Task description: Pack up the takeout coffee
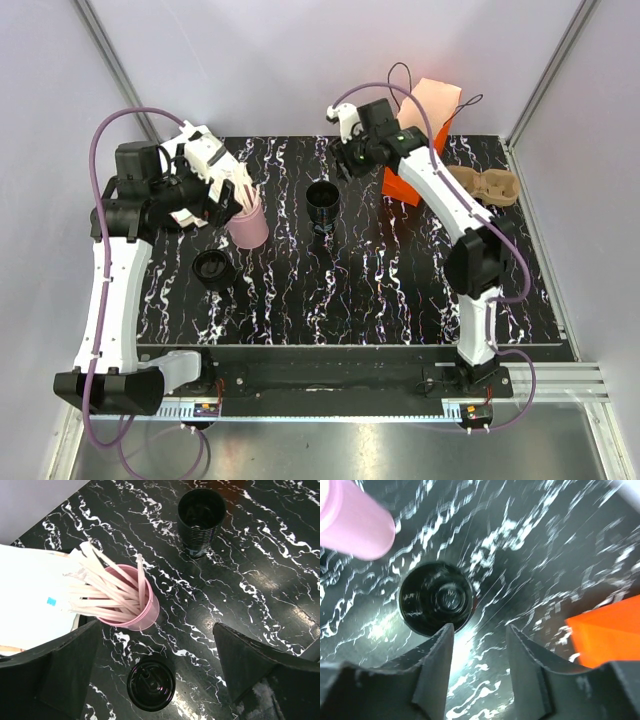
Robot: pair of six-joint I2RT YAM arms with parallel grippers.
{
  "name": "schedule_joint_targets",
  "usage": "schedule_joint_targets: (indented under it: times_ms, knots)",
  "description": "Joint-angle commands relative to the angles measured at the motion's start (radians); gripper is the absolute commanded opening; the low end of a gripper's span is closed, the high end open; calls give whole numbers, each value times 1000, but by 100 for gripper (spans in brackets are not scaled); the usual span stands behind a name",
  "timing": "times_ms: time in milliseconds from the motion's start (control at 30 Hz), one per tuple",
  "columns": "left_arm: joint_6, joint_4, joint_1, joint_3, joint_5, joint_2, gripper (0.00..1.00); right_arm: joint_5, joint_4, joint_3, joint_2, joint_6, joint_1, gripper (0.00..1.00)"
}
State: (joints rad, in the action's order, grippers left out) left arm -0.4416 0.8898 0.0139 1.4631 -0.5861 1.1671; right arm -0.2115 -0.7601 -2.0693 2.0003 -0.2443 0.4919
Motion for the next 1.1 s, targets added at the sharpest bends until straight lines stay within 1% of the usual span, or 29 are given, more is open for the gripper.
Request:
schedule_joint_targets:
  times_ms: [0,100,267,533,833,967,1067]
  knots:
    - [-11,-45,4,-14,-69,2,99,-71,-80,-72,66,54,4,49]
    - [-9,-46,6,-23,-78,3,99,-74,-110,-94,98,56,11,43]
    - [-3,-46,6,-35,-90,2,99,-65,-114,-87,112,59,22,39]
    - [0,-49,4,-50,-104,0,99,-46,-113,-95,150,57,25,37]
    - [7,-55,6,-58,-113,2,99,-26,-113,-146,207,48,28,36]
    - [7,-55,4,-60,-116,3,99,-25,-113,-160,213,50,28,31]
    - [9,-57,6,-63,-116,5,99,-20,-114,-160,206,48,28,30]
